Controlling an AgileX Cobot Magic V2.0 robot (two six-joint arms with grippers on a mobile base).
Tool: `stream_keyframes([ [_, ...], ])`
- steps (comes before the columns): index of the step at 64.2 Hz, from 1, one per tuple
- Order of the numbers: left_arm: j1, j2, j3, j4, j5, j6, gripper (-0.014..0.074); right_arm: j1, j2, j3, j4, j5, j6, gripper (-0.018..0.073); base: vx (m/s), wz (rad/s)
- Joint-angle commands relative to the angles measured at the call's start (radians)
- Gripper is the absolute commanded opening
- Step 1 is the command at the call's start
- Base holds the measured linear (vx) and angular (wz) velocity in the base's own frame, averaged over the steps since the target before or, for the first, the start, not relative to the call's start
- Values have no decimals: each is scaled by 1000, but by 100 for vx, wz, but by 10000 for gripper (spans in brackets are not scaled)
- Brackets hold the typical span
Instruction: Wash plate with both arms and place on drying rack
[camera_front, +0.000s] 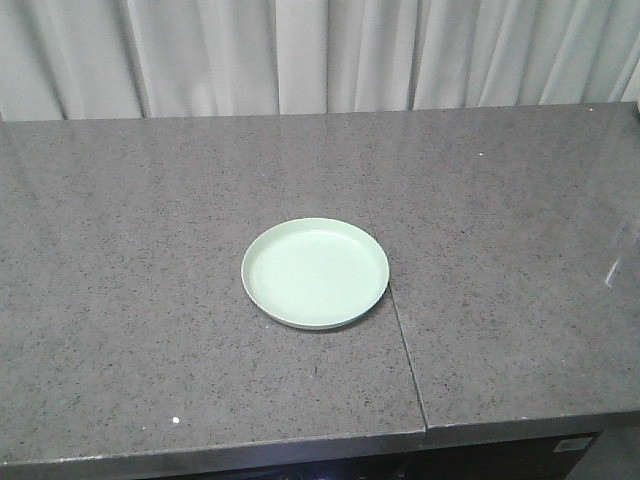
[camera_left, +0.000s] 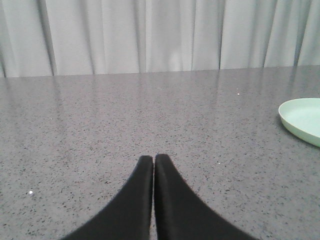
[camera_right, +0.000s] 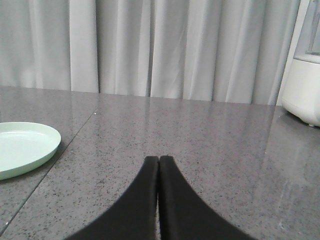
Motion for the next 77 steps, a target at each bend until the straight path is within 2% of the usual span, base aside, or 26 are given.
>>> stream_keyframes([
  [1, 0, -16, 16, 0, -73, -11, -2, -7, 99, -91, -7, 6, -12, -10, 0, 0],
  [40, 0, -16, 16, 0, -73, -11, -2, -7, 673, -536, 11, 420, -15, -10, 0, 0],
  [57, 0, -16, 16, 0, -73, -11, -2, -7, 762, -558, 31, 414, 4, -10, 0, 0],
  [65, 0, -16, 16, 0, -73, -11, -2, -7, 762, -558, 16, 412, -19, -3, 0, 0],
  [77, 0, -16, 16, 0, -73, -11, -2, -7, 762, -559, 25, 416, -48, 72, 0, 0],
])
